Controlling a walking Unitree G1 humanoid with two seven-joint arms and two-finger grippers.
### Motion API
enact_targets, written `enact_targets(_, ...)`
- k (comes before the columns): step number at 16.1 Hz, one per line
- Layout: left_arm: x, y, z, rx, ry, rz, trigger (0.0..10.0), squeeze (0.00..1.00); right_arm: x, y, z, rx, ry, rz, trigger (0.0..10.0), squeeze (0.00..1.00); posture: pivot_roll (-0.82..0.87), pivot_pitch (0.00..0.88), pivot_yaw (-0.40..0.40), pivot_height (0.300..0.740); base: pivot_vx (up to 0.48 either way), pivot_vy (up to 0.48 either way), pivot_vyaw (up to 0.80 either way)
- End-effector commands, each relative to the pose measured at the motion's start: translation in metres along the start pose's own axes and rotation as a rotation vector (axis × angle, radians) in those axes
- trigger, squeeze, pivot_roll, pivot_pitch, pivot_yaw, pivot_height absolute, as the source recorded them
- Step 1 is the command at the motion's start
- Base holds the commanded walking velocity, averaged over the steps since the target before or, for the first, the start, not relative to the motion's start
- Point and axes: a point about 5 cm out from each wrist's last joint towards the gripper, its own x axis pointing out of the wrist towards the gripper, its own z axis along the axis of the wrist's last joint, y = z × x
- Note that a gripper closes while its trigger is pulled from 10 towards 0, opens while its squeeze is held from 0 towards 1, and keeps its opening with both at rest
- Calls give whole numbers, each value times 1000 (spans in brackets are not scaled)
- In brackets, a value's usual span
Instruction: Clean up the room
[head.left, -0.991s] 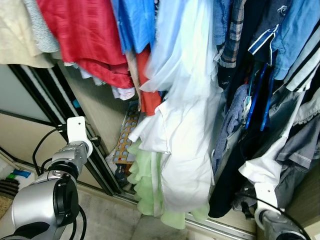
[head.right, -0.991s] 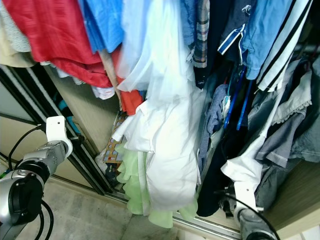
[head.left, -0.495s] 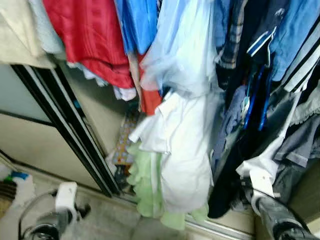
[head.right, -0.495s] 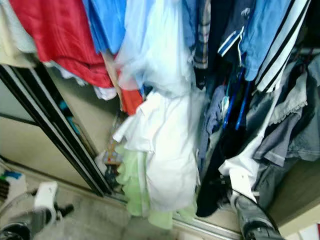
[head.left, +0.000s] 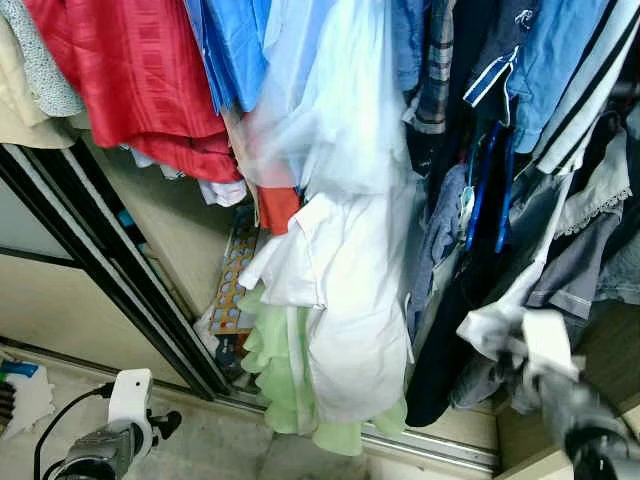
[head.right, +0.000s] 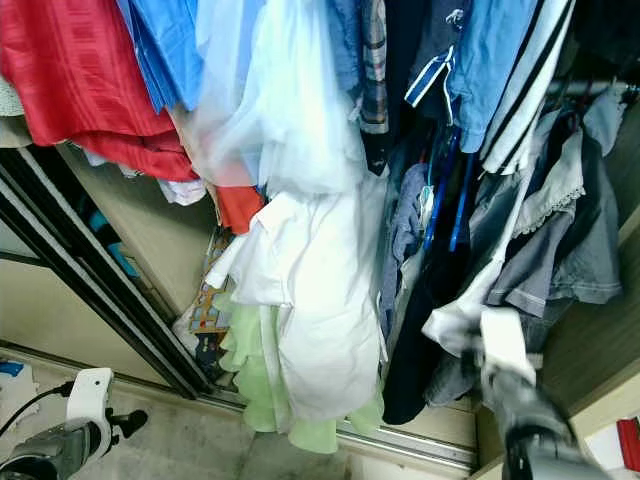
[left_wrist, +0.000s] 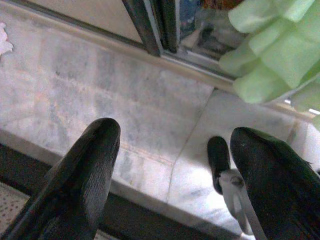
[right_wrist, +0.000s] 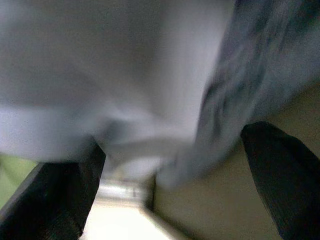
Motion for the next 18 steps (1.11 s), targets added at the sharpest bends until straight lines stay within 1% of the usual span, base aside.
enact_targets(1,-1,4,2,18,-21,8,10000,0,2,8,16,21,-51,31,10000,0,-121,0,103,740,0,0,0)
enact_targets(2,-5,14,13,49,-64,-20,10000,0,3,14,30,34,-88,55,10000,0,-121,0,103,740,0,0,0)
enact_targets(3,-11,23,39,111,-99,-49,10000,0,4,27,48,65,-126,102,10000,0,-123,0,98,740,0,0,0)
enact_targets(4,-12,22,46,118,-110,-66,10000,0,4,31,51,68,-133,115,10000,0,-120,0,97,740,0,0,0)
enact_targets(5,-13,21,49,108,-130,-84,10000,0,4,36,54,53,-142,134,10000,0,-120,0,97,740,0,0,0)
enact_targets(6,-14,22,52,106,-164,-91,10000,0,3,39,53,49,-147,149,10000,0,-114,0,91,740,0,0,0)
enact_targets(7,-21,20,61,105,-279,-125,10000,0,0,45,50,44,-181,173,10000,0,-114,0,91,740,0,0,0)
enact_targets(8,-26,15,62,93,-338,-154,10000,0,-4,47,46,42,-197,181,10000,0,-117,0,76,740,0,0,0)
enact_targets(9,-38,2,62,82,-442,-199,10000,0,-15,48,37,50,-230,189,10000,0,-117,0,68,740,0,0,0)
enact_targets(10,-45,-5,61,62,-492,-217,10000,0,-24,48,34,46,-251,192,10000,0,-117,0,68,740,0,0,0)
enact_targets(11,-61,-19,56,51,-593,-245,10000,0,-44,47,23,37,-285,191,10000,0,-113,0,59,740,0,0,0)
enact_targets(12,-73,-27,51,58,-665,-255,10000,0,-60,44,16,27,-316,186,10000,0,-119,0,55,740,0,0,0)
enact_targets(13,-83,-32,41,42,-678,-259,10000,0,-76,42,10,-4,-356,184,10000,0,-127,0,53,740,0,0,0)
enact_targets(14,-89,-36,35,44,-677,-269,10000,0,-87,40,6,-9,-371,180,10000,0,-130,0,55,740,0,0,0)
enact_targets(15,-102,-37,31,49,-717,-272,10000,0,-106,34,-2,0,-370,171,10000,0,-136,0,63,740,0,0,0)
enact_targets(16,-108,-37,34,43,-739,-271,10000,0,-115,32,-4,-12,-373,172,10000,0,-137,0,65,740,0,0,0)
enact_targets(17,-112,-40,36,43,-753,-286,10000,0,-120,33,-4,19,-367,198,10000,0,-139,0,68,740,0,0,0)
enact_targets(18,-116,-44,40,41,-764,-289,10000,0,-126,36,1,7,-388,239,10000,0,-145,0,70,740,0,0,0)
